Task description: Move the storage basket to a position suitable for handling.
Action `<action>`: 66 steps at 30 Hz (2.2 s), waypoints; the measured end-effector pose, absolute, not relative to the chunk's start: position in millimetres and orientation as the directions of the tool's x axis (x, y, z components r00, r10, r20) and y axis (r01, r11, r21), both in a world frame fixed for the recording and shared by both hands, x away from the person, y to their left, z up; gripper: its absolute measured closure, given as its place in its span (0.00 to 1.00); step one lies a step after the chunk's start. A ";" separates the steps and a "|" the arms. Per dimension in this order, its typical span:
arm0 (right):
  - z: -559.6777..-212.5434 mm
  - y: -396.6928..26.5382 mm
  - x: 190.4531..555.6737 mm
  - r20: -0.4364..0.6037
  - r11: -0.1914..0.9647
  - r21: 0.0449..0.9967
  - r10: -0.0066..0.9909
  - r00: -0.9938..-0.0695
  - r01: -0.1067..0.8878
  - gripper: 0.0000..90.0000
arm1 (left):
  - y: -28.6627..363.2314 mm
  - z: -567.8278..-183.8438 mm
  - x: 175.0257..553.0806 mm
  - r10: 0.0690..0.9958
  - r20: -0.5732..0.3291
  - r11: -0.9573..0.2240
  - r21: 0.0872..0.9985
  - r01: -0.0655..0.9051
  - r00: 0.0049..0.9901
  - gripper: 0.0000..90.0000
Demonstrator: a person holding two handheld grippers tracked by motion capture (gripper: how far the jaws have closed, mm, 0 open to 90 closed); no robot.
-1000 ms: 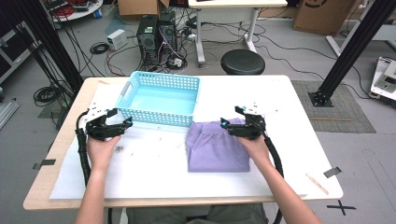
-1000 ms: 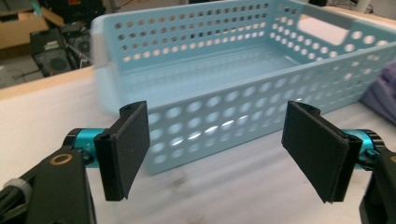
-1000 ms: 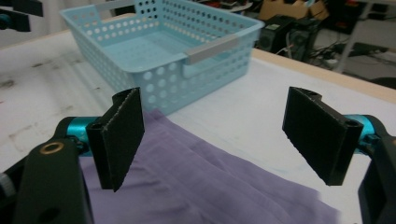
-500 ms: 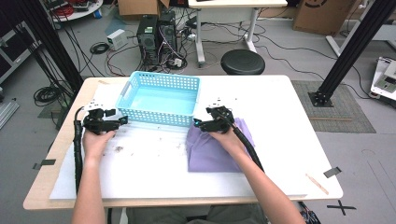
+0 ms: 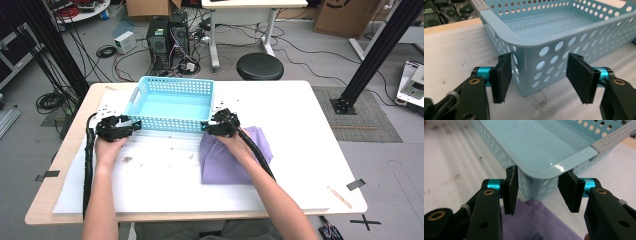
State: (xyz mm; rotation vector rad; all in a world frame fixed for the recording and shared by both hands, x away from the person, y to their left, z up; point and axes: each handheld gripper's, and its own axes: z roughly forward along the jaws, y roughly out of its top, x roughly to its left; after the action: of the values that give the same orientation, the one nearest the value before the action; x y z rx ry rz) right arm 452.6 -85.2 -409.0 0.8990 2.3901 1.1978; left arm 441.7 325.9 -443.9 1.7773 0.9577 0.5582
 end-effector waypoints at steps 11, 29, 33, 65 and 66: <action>-393.0 -110.6 466.5 0.026 0.403 0.815 0.693 -0.721 0.416 0.57 | 292.6 -417.3 448.0 0.822 -0.028 -0.219 0.906 0.361 0.569 0.48; -387.2 -217.6 466.1 0.043 0.366 0.798 0.757 -0.651 0.478 0.54 | 186.9 -413.1 455.5 0.753 0.011 -0.313 0.886 0.343 0.658 0.47; -387.6 -231.0 464.4 0.044 0.362 0.796 0.764 -0.644 0.484 0.54 | 173.6 -414.5 455.9 0.745 0.002 -0.315 0.883 0.348 0.667 0.48; -401.6 -272.0 428.7 -0.037 0.325 0.820 0.851 -0.523 0.471 0.39 | 132.6 -423.3 430.0 0.735 0.089 -0.387 0.869 0.308 0.672 0.33; -401.6 -272.0 428.7 -0.037 0.325 0.820 0.851 -0.523 0.471 0.39 | 133.6 -421.9 425.5 0.734 0.104 -0.393 0.871 0.294 0.671 0.33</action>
State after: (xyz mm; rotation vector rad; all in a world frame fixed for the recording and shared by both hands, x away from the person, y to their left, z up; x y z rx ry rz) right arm 428.7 -272.0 -401.6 1.1632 2.1286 1.0830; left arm 425.5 133.6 -421.9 1.9741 0.7978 0.6091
